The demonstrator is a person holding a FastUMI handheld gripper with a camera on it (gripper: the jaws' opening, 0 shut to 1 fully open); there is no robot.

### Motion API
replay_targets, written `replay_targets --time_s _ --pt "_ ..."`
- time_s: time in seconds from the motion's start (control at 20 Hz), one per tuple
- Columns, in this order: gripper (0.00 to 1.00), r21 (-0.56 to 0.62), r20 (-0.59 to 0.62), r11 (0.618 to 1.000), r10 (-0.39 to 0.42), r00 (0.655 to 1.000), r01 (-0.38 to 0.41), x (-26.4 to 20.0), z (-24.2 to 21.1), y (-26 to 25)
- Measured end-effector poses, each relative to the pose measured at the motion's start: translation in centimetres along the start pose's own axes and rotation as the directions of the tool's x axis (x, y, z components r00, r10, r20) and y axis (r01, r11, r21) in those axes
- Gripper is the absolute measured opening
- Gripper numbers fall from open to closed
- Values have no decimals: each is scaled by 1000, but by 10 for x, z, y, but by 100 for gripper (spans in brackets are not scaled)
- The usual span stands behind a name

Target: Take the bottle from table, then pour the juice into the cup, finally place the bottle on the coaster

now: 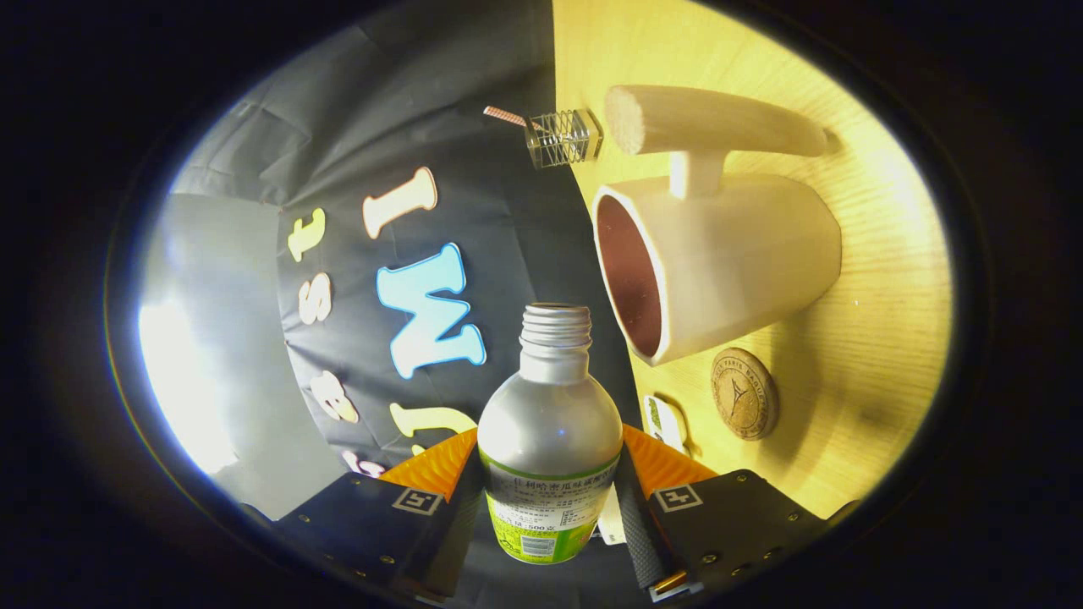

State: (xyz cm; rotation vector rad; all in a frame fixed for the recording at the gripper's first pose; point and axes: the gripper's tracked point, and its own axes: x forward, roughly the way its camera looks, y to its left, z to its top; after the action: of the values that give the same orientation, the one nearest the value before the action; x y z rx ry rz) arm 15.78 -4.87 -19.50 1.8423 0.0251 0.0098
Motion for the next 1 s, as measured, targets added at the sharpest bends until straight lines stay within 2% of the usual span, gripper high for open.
replay_targets --time_s 0.3,0.55,0.7,0.8,0.9,1.0 --pt "75 -157 23 988 -4 1000 8 0 13 11" --pt "75 -313 17 949 -17 1000 22 4 17 24" --pt "76 -383 29 924 22 999 -9 0 23 40" --pt "75 -452 35 892 16 999 2 0 25 47" --pt "75 -542 42 840 -10 999 31 -1 25 49" --pt "76 -618 46 785 -2 999 30 -5 23 61"
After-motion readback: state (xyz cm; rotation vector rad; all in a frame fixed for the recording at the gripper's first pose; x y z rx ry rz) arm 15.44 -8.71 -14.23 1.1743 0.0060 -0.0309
